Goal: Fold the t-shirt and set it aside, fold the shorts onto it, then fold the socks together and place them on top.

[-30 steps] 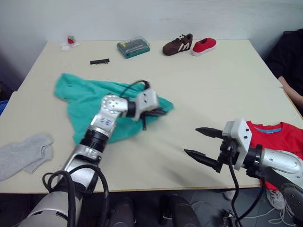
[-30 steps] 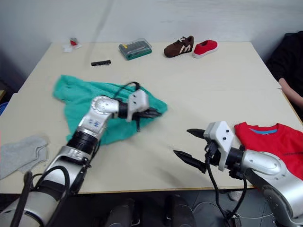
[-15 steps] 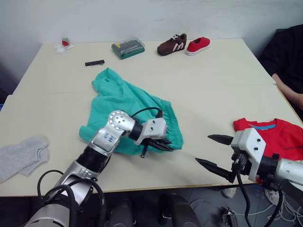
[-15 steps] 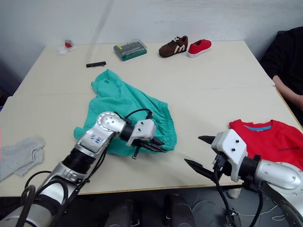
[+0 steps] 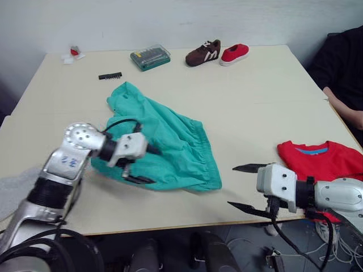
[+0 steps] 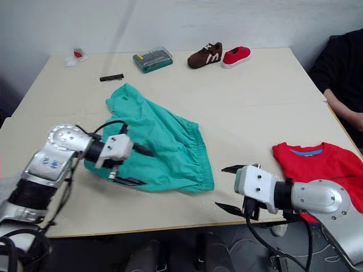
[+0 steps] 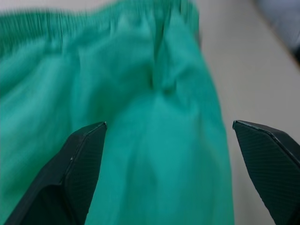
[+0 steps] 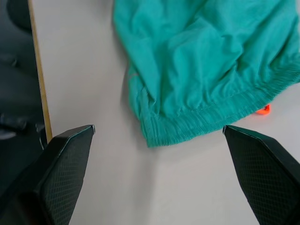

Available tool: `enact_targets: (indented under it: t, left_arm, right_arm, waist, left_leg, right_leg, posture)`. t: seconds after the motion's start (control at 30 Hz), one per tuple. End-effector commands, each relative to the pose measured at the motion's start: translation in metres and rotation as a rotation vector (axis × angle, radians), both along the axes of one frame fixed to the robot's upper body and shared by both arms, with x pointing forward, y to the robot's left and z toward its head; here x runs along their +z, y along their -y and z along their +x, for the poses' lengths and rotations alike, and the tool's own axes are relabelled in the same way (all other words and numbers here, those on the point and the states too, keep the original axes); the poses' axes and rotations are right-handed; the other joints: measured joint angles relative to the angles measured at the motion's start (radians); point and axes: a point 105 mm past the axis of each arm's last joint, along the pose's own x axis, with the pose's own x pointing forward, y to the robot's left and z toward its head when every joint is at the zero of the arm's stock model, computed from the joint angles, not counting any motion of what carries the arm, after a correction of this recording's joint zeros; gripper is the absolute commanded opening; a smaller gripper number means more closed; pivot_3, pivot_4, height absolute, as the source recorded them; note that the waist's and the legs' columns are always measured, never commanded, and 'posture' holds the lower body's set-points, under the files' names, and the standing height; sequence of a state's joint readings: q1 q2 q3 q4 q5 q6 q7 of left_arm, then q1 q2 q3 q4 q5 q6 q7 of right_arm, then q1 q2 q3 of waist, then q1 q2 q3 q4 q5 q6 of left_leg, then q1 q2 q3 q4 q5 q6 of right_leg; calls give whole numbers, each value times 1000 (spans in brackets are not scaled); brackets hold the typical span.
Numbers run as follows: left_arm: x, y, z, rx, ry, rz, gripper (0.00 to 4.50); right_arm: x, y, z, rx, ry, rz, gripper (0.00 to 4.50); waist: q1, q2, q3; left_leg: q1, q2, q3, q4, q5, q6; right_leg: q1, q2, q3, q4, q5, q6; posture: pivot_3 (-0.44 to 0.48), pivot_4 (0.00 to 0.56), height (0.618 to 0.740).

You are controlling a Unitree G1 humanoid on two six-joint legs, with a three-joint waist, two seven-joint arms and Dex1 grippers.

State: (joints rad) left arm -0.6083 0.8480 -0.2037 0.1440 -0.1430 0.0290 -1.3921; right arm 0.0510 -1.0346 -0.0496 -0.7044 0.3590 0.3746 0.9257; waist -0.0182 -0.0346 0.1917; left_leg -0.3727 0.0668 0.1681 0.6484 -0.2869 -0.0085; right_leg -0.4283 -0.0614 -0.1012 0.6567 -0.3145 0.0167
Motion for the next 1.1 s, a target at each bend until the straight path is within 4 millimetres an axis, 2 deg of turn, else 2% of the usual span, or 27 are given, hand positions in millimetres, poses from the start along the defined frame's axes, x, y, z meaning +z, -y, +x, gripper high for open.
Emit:
enact_targets:
  t: [0.03,0.3,0.5,0.67,0.77,0.87,1.07,1.1]
  left_arm:
    - [2,-25,-2,-26,103,88,4427]
    - [-26,-61,-11,0,167,260,4427]
    - [-27,-84,-1,81,259,352,4427]
    - [-21,-108,-4,178,261,360,4427]
    - [-19,-117,-6,220,253,352,4500]
    - [-19,-125,-9,239,241,368,3911]
    - [-22,-126,-9,264,220,353,1985]
    - [-23,-126,-8,264,217,354,1743]
  right_arm:
    - [-12,-4,7,83,99,-96,4500]
    - [-32,-25,29,131,202,-120,4500]
    - [-43,-36,45,115,255,-123,4500]
    - [-47,-38,53,120,286,-113,4500]
    - [-48,-39,54,128,287,-102,3870]
    - [-48,-41,55,133,286,-91,2900]
    - [-48,-43,60,131,288,-69,739]
    - [-48,-43,61,131,289,-68,514]
  waist:
    - [2,0,0]
    - [-1,0,0]
    - [-8,1,-1]
    - [-18,2,-2]
    - [-18,2,-2]
    - [-17,2,-2]
    - [-11,2,-2]
    - [-11,2,-2]
  left_leg:
    - [0,0,0,0,0,1]
    - [-1,0,2,1,-1,1]
    - [3,0,2,0,-1,2]
    - [5,3,2,-1,-1,2]
    - [5,4,3,-1,-1,0]
    - [5,4,3,-1,1,-3]
    - [4,4,3,-1,1,-2]
    - [4,4,3,-1,1,-2]
  right_leg:
    - [0,0,0,0,0,0]
    - [-1,-1,0,0,0,0]
    - [1,-1,0,2,0,-1]
    - [0,0,0,4,2,-5]
    - [-1,2,0,5,1,-7]
    - [-1,2,0,6,1,-7]
    - [-2,2,0,6,0,-7]
    - [-2,1,0,6,0,-7]
  posture:
    - [0,150,740]
    - [0,150,740]
    - [0,150,740]
    - [0,150,740]
    - [0,150,740]
    - [0,150,740]
    - [0,150,740]
    - [0,150,740]
